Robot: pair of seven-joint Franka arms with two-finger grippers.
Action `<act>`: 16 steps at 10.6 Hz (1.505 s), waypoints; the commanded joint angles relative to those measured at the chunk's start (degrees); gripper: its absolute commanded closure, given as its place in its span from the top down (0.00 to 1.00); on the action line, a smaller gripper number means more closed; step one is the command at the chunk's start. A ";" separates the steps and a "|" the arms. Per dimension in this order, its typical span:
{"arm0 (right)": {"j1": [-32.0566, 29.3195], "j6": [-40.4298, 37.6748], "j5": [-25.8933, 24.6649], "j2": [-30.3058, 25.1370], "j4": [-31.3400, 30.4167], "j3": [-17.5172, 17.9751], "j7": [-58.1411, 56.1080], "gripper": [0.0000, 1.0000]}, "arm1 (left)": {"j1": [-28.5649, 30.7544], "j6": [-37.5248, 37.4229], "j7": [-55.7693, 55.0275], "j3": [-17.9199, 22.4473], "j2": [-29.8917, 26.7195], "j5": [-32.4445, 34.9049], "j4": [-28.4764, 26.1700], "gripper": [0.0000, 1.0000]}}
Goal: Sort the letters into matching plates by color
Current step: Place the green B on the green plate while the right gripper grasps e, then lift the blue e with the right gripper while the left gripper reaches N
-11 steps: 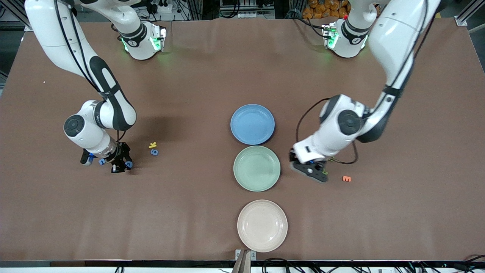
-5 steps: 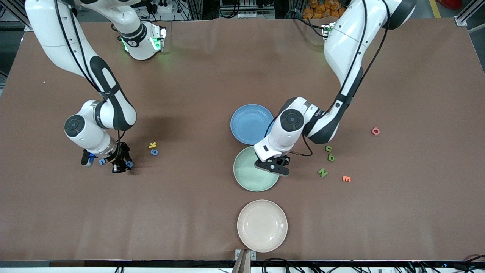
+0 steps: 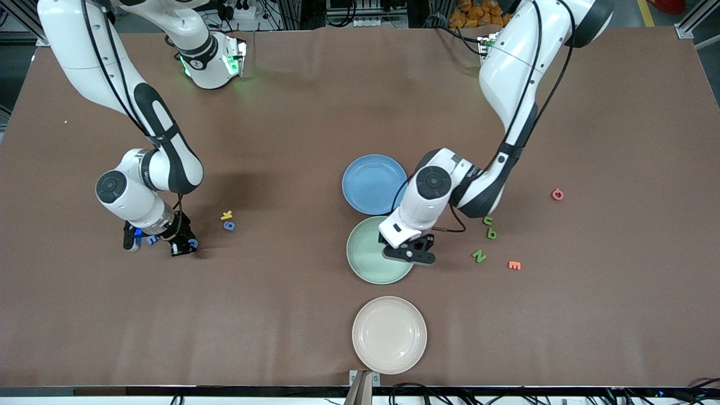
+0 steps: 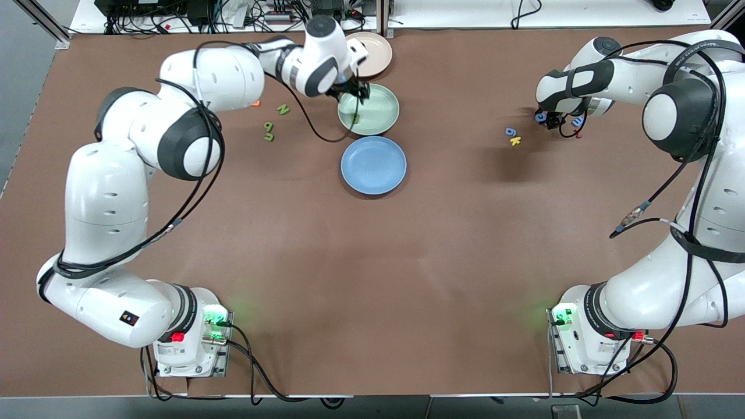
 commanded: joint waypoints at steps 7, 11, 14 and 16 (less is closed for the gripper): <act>1.79 -5.29 0.20 1.30 0.39 0.28 -33.32 0.23 | 14.95 -7.48 25.66 0.88 -6.77 2.94 -9.23 1.00; 1.70 -5.92 0.02 1.21 1.53 0.28 -48.64 0.24 | 16.79 -2.37 35.54 0.88 -5.97 3.31 -11.61 1.00; 1.88 -12.38 -0.42 0.60 4.68 0.19 -49.46 0.24 | 17.33 -2.45 48.47 0.53 -5.36 2.43 -11.52 1.00; 2.32 -17.68 -0.42 -0.28 6.97 0.28 -49.19 0.24 | 17.24 -2.45 53.41 -0.52 -5.36 2.35 -11.52 1.00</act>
